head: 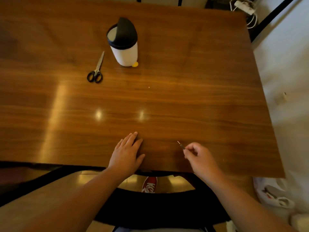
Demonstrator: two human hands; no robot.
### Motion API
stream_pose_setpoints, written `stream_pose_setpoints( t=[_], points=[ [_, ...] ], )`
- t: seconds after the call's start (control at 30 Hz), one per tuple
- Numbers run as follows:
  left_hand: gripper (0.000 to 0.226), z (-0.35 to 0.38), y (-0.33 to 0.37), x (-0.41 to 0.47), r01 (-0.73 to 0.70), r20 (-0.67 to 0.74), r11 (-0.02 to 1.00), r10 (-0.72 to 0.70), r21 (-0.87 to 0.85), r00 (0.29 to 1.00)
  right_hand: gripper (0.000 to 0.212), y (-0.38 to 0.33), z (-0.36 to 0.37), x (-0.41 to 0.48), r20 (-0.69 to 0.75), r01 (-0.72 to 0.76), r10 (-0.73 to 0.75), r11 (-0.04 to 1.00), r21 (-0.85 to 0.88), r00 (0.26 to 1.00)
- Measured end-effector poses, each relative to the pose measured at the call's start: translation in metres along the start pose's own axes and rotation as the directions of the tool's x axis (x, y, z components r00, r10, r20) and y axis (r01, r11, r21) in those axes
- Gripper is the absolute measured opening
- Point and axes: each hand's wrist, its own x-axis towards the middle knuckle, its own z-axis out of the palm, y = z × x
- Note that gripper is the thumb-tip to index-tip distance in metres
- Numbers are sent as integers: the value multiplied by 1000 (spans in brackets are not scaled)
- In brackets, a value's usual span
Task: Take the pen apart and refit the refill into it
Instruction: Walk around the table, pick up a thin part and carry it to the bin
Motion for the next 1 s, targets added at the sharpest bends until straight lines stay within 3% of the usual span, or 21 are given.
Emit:
stream_pose_setpoints(
  t=[0.17,0.23,0.33,0.5,0.57,0.67,0.73,0.8,0.93,1.0],
  points=[
    [35,-22,-3,-65,253,91,918,-237,-306,967,20,20,4,-53,55,119,-119,993,4,991],
    [25,-27,3,-100,294,-46,873,-337,-389,940,21,27,7,-74,59,210,-208,977,-23,976],
    [16,-25,15,-157,316,-254,812,-480,-490,839,18,40,11,-100,96,345,-336,933,-102,937],
    [16,16,33,-247,298,-338,660,-658,-690,673,12,71,30,-139,204,483,-442,835,-263,874],
    [16,48,35,-277,383,-252,597,-715,-705,652,11,81,44,-148,262,553,-487,750,-364,833],
    [14,106,29,-326,572,66,430,-757,-698,650,9,82,73,-157,374,635,-514,649,-419,772],
    [12,146,23,-369,683,277,229,-790,-694,547,10,73,97,-162,465,677,-498,607,-416,732],
    [17,185,18,-416,735,394,49,-819,-676,417,11,59,130,-167,558,732,-487,547,-405,672],
    [26,242,17,-508,706,596,-293,-771,-645,224,11,30,213,-185,675,809,-467,460,-366,571],
    [24,266,17,-546,665,658,-417,-737,-620,152,10,18,263,-200,731,835,-439,436,-336,523]
  ],
)
